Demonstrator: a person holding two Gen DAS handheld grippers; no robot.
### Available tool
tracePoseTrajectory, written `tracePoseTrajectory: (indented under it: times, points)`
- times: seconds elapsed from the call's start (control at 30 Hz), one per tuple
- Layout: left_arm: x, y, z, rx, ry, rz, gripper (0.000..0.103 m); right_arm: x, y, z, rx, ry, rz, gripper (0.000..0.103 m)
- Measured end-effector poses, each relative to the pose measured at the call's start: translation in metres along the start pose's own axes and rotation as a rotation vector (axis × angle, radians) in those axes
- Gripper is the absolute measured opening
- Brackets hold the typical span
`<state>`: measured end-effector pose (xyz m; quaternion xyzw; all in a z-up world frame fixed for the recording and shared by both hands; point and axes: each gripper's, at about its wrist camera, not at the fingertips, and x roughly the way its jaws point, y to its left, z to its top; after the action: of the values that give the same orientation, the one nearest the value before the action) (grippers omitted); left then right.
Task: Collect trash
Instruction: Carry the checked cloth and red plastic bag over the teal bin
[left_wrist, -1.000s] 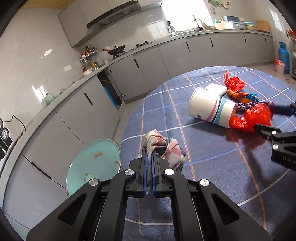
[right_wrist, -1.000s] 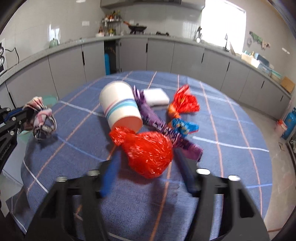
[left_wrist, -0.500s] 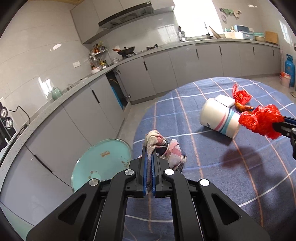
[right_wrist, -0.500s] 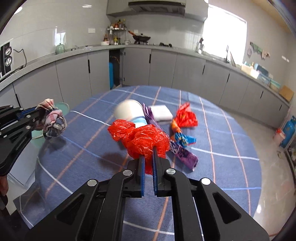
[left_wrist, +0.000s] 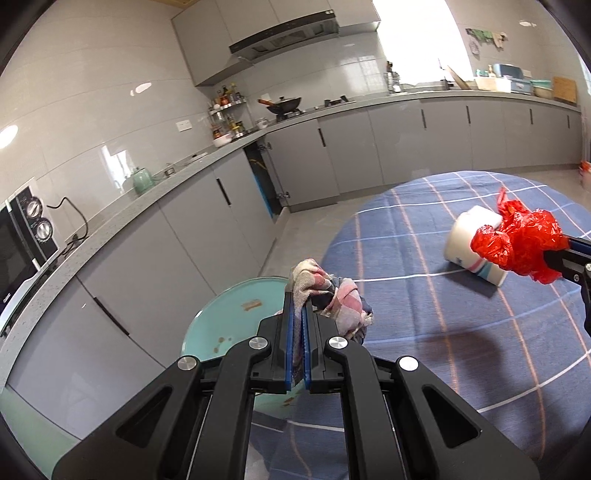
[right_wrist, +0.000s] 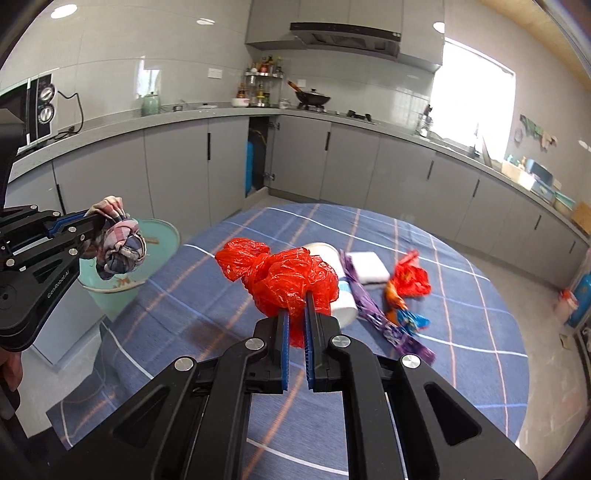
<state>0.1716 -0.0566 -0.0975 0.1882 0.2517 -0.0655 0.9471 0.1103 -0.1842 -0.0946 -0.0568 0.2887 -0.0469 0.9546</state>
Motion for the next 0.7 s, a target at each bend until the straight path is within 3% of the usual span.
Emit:
tracePoseTrajectory:
  times: [0.7]
  points:
    - [0.027, 0.066, -0.006, -0.053, 0.035, 0.145, 0.004, 0.032, 0.055, 0.03, -0.051, -0.027, 0.107, 0.008]
